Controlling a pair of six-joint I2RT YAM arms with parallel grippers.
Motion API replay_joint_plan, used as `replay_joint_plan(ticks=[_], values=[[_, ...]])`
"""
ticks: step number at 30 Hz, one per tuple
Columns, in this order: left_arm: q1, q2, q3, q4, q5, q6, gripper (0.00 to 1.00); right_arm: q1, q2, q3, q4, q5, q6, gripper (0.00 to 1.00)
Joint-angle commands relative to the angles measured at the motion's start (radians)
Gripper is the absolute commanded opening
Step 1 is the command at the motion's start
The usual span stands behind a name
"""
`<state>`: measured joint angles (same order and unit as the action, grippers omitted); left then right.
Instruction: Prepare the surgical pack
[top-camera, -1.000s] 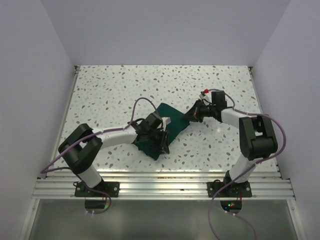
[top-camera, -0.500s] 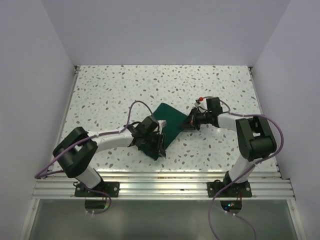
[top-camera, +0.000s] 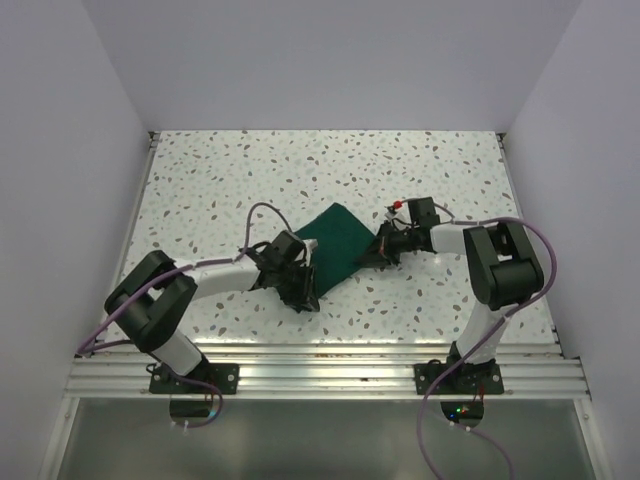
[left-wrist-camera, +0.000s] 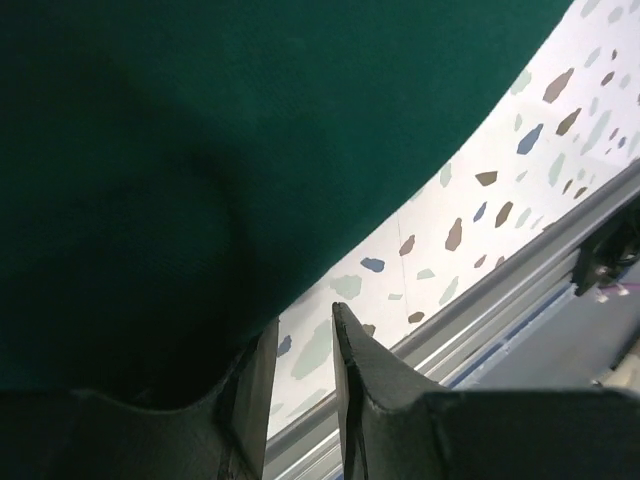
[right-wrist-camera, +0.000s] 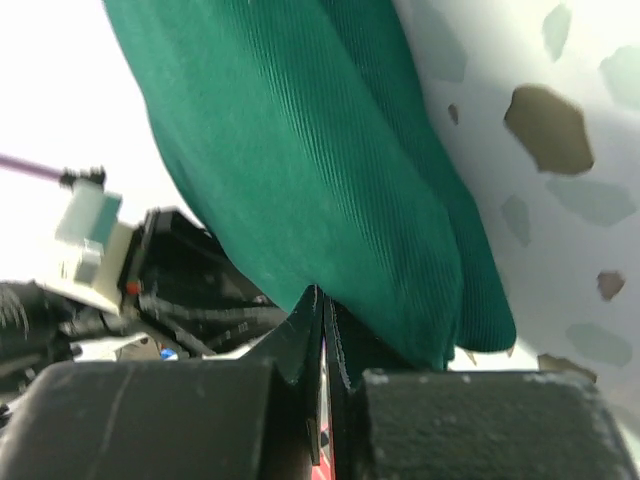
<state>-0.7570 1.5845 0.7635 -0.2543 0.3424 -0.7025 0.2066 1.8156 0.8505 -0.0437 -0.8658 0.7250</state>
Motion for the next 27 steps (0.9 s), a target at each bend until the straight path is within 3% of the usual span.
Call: replay_joint_plan(ticks=[1, 10, 13, 19, 24, 27], values=[[0.082, 0.054, -0.004, -0.016, -0.045, 0.078, 0.33, -0.016, 0.057, 0.071, -0.059, 0.108, -0.061, 0.0], [0.163, 0.207, 0.255, -0.134, -0.071, 0.205, 0.33, -0.015, 0.149, 0.286, -0.163, 0.142, -0.056, 0.0], [0.162, 0.178, 0.278, -0.16, -0.071, 0.199, 0.4, -0.015, 0.13, 0.332, -0.215, 0.152, -0.073, 0.0], [0.162, -0.139, 0.116, -0.142, -0.029, 0.107, 0.5, -0.012, -0.025, 0.328, -0.33, 0.177, -0.13, 0.01], [0.162, -0.401, 0.074, -0.163, -0.075, 0.032, 0.56, -0.012, -0.165, 0.314, -0.448, 0.211, -0.196, 0.07], [0.165, -0.474, 0.079, -0.165, -0.129, -0.009, 0.62, -0.013, -0.215, 0.285, -0.473, 0.221, -0.225, 0.13]])
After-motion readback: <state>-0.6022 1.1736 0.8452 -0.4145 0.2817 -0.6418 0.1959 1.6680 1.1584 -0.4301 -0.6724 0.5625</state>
